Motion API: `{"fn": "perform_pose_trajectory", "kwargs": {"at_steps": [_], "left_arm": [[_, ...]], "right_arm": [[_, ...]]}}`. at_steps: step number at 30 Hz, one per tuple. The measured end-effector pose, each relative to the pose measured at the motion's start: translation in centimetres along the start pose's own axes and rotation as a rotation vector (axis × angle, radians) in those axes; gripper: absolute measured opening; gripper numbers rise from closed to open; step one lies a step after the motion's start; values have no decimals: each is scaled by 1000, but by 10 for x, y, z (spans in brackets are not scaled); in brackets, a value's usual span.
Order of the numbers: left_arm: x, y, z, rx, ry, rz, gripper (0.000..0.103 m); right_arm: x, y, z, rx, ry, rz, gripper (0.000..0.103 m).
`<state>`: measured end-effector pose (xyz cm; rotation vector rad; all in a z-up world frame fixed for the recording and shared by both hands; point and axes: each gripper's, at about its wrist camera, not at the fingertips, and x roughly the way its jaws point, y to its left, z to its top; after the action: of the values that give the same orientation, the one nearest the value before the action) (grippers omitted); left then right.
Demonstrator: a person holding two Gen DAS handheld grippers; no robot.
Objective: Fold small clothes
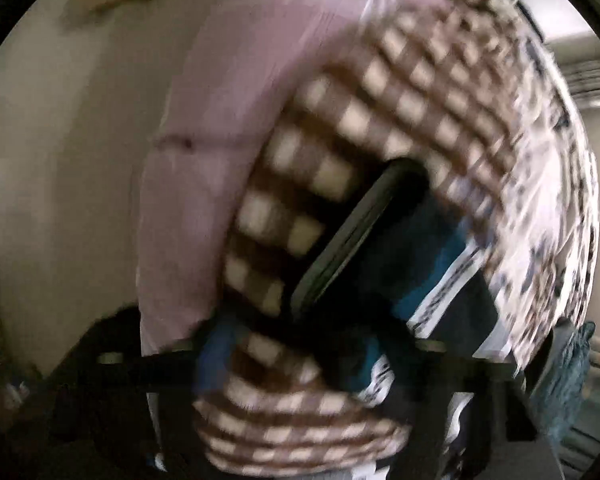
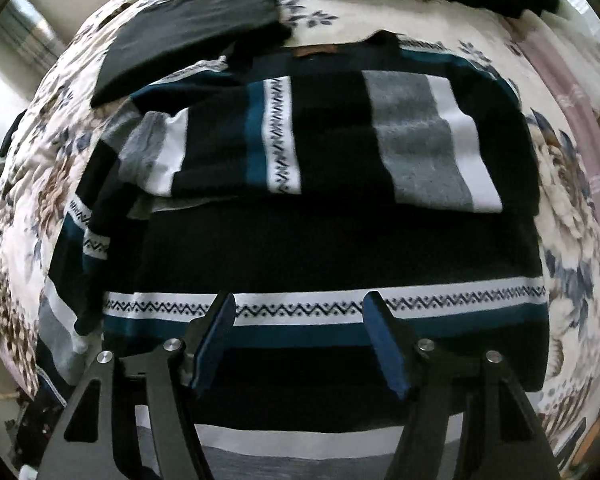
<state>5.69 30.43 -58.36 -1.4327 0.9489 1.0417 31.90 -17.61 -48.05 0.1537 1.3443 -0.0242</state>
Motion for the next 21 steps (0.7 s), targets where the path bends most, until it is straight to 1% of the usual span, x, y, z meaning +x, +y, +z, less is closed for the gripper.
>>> {"fn": "perform_pose_trajectory", "kwargs": {"at_steps": [1,2,3,5,7,10,12,13,15,17,18,19,21], "left_arm": [[-2,-4,0,21,-22,5,29],[-3,-10,2,50,-44,9,26],[-5,-16,1,63,-52,11,19],[-12,-29,1,111,-79,5,10],[-26,-36,-7,160,-118,6,9],[-57,-50,-6,233,-197,-23,8],[-79,-59,-9,291,-247,-66,8],[-85,-68,-15,317,-262,-78,8],[-104,-93,-21,392,-293,-128,7],[-116,-124,-36,477,-320,-169,7],[-124,-142,-45,535,-336,-196,7],[-131,-154,-53,577,-348,-216,7],[-141,-190,-80,687,-372,-269,7]], "right_arm": [[1,2,-1,-2,0,9,68],[2,4,-1,-3,3,12,68],[3,6,-1,-6,5,13,68],[4,8,-2,-10,8,8,68],[5,9,-2,-11,12,-17,68],[5,5,1,-11,10,-44,68],[3,0,4,2,7,-26,68],[2,-3,5,6,6,-20,68],[-1,-7,8,5,-4,-22,68],[-3,-13,11,4,-17,-31,84],[-4,-16,13,5,-27,-32,98],[-6,-20,15,7,-41,-32,103],[-8,-27,20,-3,-65,-69,103]]}}
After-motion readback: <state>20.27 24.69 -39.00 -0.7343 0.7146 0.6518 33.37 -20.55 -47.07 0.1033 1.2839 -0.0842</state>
